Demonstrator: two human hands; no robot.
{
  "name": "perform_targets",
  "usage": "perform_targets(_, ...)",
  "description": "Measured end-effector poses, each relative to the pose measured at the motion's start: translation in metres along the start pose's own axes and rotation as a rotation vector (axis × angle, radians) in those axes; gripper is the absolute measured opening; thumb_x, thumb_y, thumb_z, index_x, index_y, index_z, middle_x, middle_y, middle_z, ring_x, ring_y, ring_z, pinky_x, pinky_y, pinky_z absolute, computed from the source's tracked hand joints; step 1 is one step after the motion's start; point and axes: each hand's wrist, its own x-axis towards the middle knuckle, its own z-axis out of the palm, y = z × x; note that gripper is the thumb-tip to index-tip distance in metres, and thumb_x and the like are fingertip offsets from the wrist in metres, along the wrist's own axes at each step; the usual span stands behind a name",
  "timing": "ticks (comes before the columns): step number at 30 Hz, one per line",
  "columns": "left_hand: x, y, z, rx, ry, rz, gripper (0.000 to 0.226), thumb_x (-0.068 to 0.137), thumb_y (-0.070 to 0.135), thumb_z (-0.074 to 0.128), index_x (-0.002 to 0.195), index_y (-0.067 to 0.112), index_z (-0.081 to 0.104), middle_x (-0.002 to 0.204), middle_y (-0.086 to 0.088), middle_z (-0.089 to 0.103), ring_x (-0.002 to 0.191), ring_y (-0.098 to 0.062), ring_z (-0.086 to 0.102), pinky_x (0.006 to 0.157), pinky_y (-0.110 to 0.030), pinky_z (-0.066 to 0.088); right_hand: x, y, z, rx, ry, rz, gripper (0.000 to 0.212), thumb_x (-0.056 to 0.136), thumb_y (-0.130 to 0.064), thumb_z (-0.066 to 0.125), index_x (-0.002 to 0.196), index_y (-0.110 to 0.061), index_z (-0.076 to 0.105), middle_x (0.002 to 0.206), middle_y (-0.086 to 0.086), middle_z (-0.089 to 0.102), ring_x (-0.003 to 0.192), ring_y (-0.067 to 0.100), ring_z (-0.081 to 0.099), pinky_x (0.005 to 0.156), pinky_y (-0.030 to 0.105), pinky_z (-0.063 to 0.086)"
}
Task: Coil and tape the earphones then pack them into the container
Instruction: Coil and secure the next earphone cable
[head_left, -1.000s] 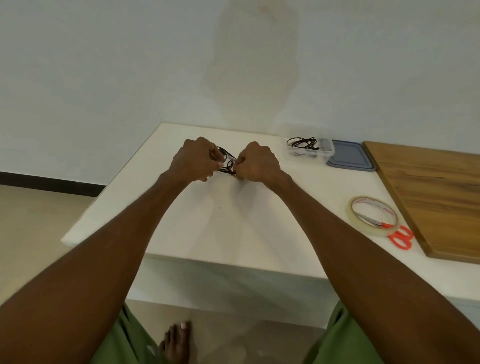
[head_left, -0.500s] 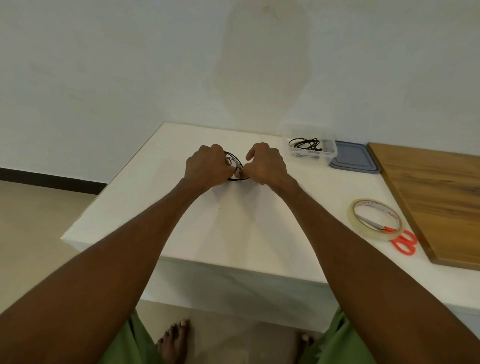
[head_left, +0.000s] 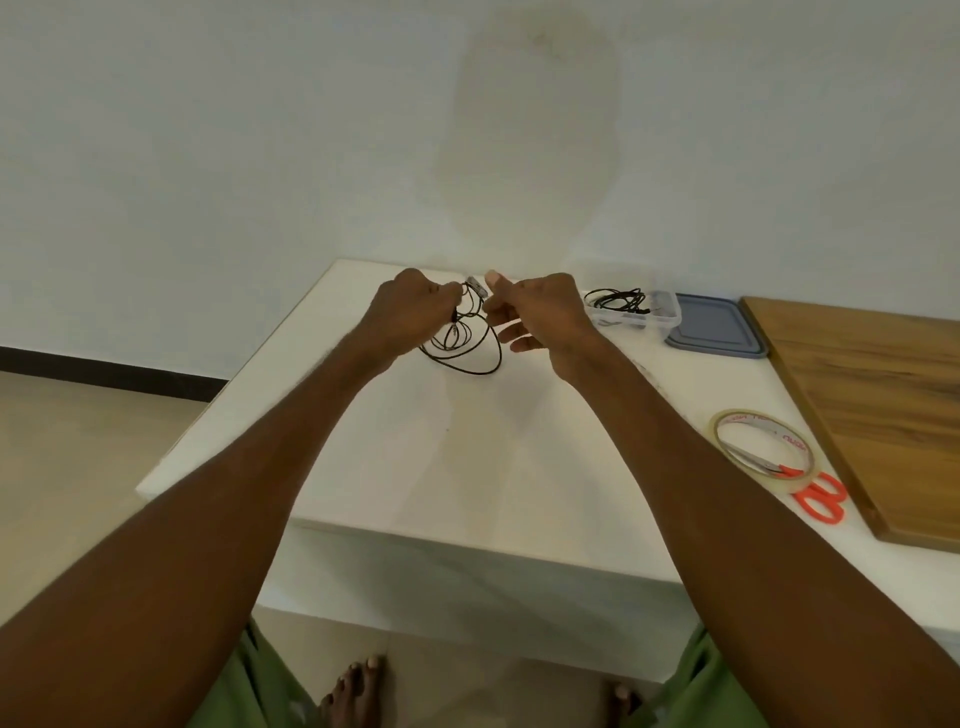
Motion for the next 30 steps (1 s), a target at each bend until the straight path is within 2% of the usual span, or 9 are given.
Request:
perform_targets(3, -0.006, -0.001, 0.008, 0.065, -0.066, 0.117, 0.038, 0.094, 0.034, 0.052, 0.087, -0.001, 0.066, 0.080, -0.013, 0.068, 0.064, -0.016, 0.052, 0.054, -0.024, 0.038, -0.004, -0.004, 0.003, 0.007, -0.117, 0.050, 0.040, 0.082, -0.049, 0.072, 0.086, -0.009, 0.076, 0.077, 0.004, 0.076, 0.058, 0.017, 0.066, 0.054, 0.025, 0.054)
perform_targets(5, -0.005, -0.002, 0.011, 0.087, -0.112, 0.162, 0.026, 0.092, 0.038, 0.062, 0.090, 0.013, 0.067, 0.087, -0.007, 0.072, 0.069, -0.011, 0.058, 0.055, -0.018, 0.041, -0.005, -0.003, 0.001, 0.044, -0.124, 0.053, 0.031, 0.082, -0.032, 0.077, 0.092, -0.003, 0.074, 0.077, 0.007, 0.074, 0.060, 0.019, 0.067, 0.054, 0.025, 0.055)
perform_targets(8, -0.001, -0.006, 0.009, 0.157, -0.096, 0.203, 0.025, 0.081, 0.048, 0.073, 0.088, 0.025, 0.069, 0.080, 0.000, 0.070, 0.076, -0.012, 0.062, 0.064, -0.027, 0.046, -0.006, -0.002, -0.005, 0.089, -0.110, 0.069, 0.024, 0.085, -0.013, 0.071, 0.100, 0.005, 0.071, 0.083, 0.013, 0.072, 0.067, 0.023, 0.068, 0.055, 0.024, 0.056)
perform_targets(13, 0.002, -0.019, 0.004, 0.437, -0.058, 0.282, 0.024, 0.080, 0.054, 0.072, 0.077, 0.031, 0.065, 0.070, 0.012, 0.060, 0.071, -0.012, 0.056, 0.057, -0.025, 0.033, -0.006, -0.005, -0.014, 0.187, -0.138, 0.097, 0.024, 0.090, -0.016, 0.064, 0.107, 0.000, 0.071, 0.098, 0.012, 0.076, 0.078, 0.025, 0.071, 0.070, 0.030, 0.058)
perform_targets(19, 0.005, -0.024, 0.004, 0.437, -0.101, 0.277, 0.024, 0.079, 0.060, 0.069, 0.079, 0.036, 0.067, 0.069, 0.015, 0.065, 0.081, -0.011, 0.060, 0.061, -0.026, 0.036, -0.006, -0.005, -0.014, 0.214, 0.016, 0.127, 0.024, 0.085, -0.006, 0.069, 0.104, 0.010, 0.068, 0.087, 0.017, 0.069, 0.068, 0.030, 0.064, 0.075, 0.038, 0.060)
perform_targets(22, 0.002, -0.019, 0.009, 0.430, -0.130, 0.285, 0.024, 0.079, 0.061, 0.069, 0.084, 0.038, 0.068, 0.069, 0.016, 0.062, 0.081, -0.011, 0.060, 0.062, -0.027, 0.037, -0.009, -0.006, -0.015, 0.243, -0.021, 0.098, 0.019, 0.088, -0.003, 0.066, 0.103, 0.009, 0.067, 0.088, 0.017, 0.071, 0.065, 0.030, 0.068, 0.064, 0.032, 0.060)
perform_targets(25, 0.001, -0.017, 0.009, 0.583, -0.149, 0.287, 0.021, 0.081, 0.051, 0.071, 0.090, 0.032, 0.071, 0.088, 0.008, 0.066, 0.086, -0.018, 0.059, 0.061, -0.027, 0.034, -0.009, -0.008, -0.018, 0.260, -0.042, 0.097, 0.015, 0.089, -0.003, 0.064, 0.103, 0.005, 0.067, 0.091, 0.017, 0.074, 0.064, 0.030, 0.072, 0.055, 0.029, 0.058)
perform_targets(27, 0.002, -0.018, 0.003, 0.757, -0.116, 0.258, 0.028, 0.080, 0.049, 0.071, 0.098, 0.028, 0.071, 0.106, 0.005, 0.066, 0.088, -0.020, 0.056, 0.065, -0.028, 0.035, -0.005, -0.008, -0.020, 0.217, 0.042, 0.122, 0.016, 0.087, -0.004, 0.067, 0.102, 0.003, 0.068, 0.092, 0.016, 0.075, 0.070, 0.033, 0.073, 0.058, 0.032, 0.059)
perform_targets(30, 0.005, -0.021, -0.010, 0.918, -0.076, 0.140, 0.041, 0.078, 0.052, 0.073, 0.108, 0.024, 0.069, 0.100, -0.001, 0.061, 0.094, -0.025, 0.061, 0.071, -0.031, 0.038, 0.001, -0.006, -0.025, 0.133, 0.168, 0.129, 0.017, 0.081, -0.004, 0.071, 0.097, 0.003, 0.072, 0.090, 0.011, 0.073, 0.068, 0.024, 0.065, 0.063, 0.031, 0.056)
